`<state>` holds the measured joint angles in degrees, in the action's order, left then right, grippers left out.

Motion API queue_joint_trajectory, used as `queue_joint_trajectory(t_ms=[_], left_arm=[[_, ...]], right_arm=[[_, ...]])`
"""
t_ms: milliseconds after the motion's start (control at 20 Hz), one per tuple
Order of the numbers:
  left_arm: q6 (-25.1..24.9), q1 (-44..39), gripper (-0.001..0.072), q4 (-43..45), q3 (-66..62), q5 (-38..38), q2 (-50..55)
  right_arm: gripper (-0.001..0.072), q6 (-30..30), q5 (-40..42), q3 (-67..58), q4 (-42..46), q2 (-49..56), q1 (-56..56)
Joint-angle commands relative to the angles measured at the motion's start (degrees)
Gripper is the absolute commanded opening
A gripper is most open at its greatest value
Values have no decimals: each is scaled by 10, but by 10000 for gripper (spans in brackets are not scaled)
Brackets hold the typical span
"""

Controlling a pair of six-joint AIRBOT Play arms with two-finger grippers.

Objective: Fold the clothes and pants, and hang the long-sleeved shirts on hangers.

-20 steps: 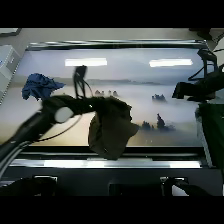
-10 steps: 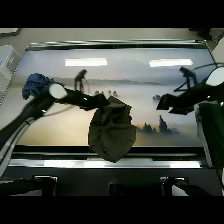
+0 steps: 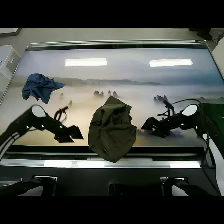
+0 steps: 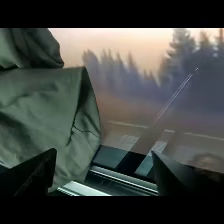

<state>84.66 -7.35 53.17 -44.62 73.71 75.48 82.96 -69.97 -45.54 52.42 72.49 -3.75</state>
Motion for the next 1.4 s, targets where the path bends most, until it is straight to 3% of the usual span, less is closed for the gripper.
queue_joint_trajectory(t_ms=[0,200,300,350,400,500,650,1000,1100,1200,1300,1350], left_arm=[[-42,-32,639,-96,106,-109,2],[-71,-73,635,-174,106,-177,32],[-78,-87,532,-209,106,-211,42],[-76,-92,468,-219,106,-229,43],[-75,-95,343,-230,106,-244,42],[-85,-94,20,-236,104,-247,41],[-115,-94,22,-235,91,-223,35],[-123,-94,21,-234,90,-221,-15],[-134,-94,22,-234,90,-222,-25],[-144,-94,21,-234,90,-221,-36],[-144,-94,22,-234,90,-221,-44],[-144,-94,21,-234,90,-221,-48]], right_arm=[[696,-23,-12,39,-28,0,1],[691,-29,-11,88,-43,0,1],[691,-40,-3,106,-60,0,1],[691,-43,0,111,-68,0,1],[690,-44,6,113,-76,0,1],[689,-44,33,113,-91,0,8],[670,-36,109,113,-115,0,64],[666,24,254,113,-130,0,142],[530,23,266,113,-146,0,146],[250,23,264,113,-157,0,147],[36,20,252,113,-162,0,147],[35,4,243,113,-162,-1,147]])
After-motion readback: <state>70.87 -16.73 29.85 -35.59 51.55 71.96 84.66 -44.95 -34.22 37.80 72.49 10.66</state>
